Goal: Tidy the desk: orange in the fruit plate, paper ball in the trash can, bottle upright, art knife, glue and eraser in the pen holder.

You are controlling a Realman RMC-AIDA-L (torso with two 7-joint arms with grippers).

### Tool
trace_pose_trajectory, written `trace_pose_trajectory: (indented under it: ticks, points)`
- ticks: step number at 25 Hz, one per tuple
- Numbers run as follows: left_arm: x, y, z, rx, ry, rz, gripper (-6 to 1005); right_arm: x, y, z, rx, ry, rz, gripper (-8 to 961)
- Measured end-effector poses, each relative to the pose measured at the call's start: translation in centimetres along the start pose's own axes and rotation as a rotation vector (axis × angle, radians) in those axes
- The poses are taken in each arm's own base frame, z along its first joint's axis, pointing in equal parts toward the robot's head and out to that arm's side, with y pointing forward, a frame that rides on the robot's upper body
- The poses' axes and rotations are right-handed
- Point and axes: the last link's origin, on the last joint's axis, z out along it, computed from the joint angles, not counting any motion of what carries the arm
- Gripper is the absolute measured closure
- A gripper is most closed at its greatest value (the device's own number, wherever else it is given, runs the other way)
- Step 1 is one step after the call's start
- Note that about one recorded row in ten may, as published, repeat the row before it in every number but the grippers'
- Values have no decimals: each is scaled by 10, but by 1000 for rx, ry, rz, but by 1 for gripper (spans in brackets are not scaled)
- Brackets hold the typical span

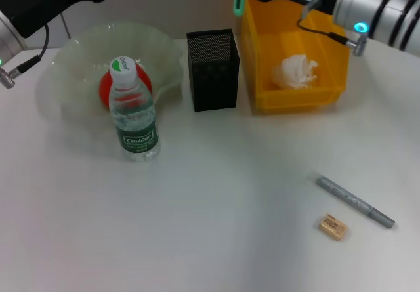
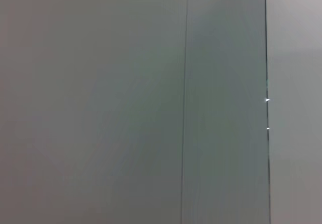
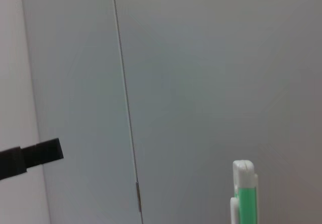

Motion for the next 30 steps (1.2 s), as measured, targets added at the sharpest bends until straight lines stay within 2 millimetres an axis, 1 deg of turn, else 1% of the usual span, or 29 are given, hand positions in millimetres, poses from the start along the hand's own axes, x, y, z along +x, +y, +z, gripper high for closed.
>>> trace_pose_trajectory:
  ticks: [4, 13, 19, 23, 30]
  points:
    - [0, -2, 2, 17, -3, 18, 287, 6, 4, 11, 8, 22, 11, 860]
    - [-3, -1, 6, 21, -10, 38, 289, 13, 8, 19, 14, 37, 32, 858]
    - [-5, -1, 8, 22, -15, 49, 291, 21, 13, 24, 31, 20, 7, 857]
    - [-5, -1, 8, 21, -15, 53, 292, 27, 16, 24, 40, 15, -5, 856]
    - [-5, 1, 12, 7, -18, 71, 291, 38, 14, 22, 68, 51, -18, 854]
